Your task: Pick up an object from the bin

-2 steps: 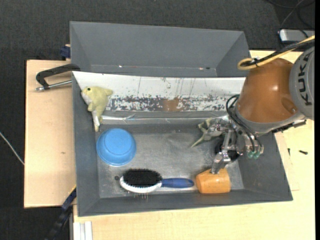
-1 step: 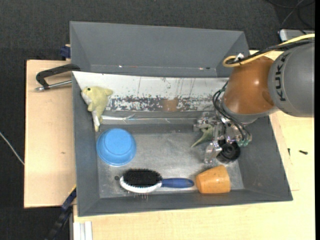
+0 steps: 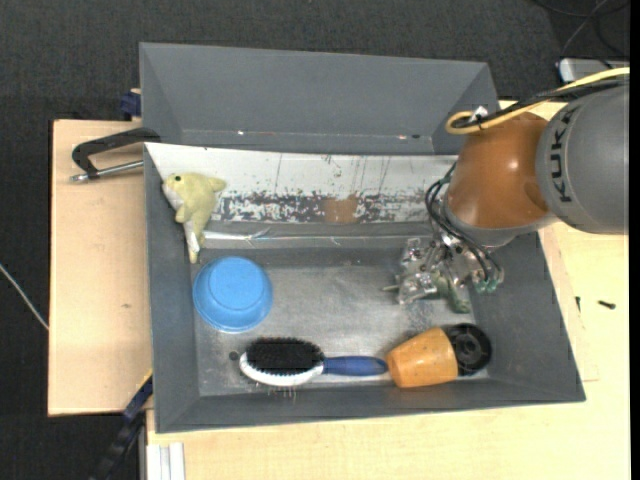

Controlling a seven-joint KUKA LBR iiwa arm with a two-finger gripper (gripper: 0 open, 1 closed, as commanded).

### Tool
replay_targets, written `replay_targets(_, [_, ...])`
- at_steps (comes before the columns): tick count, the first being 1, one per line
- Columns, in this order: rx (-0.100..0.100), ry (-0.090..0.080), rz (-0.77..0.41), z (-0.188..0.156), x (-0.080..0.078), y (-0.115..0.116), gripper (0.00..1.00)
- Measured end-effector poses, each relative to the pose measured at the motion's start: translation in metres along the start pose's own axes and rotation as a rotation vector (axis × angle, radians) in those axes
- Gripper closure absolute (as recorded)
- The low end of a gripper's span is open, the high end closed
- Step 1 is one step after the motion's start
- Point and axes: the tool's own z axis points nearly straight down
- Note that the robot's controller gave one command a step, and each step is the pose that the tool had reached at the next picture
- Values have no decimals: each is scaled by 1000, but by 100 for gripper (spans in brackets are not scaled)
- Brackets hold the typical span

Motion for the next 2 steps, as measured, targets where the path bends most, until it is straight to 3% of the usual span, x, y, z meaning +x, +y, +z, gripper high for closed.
replay_targets(1, [3, -7, -47, -112, 13, -10, 100])
replay_targets(2, [4, -9, -77, -200, 14, -16, 100])
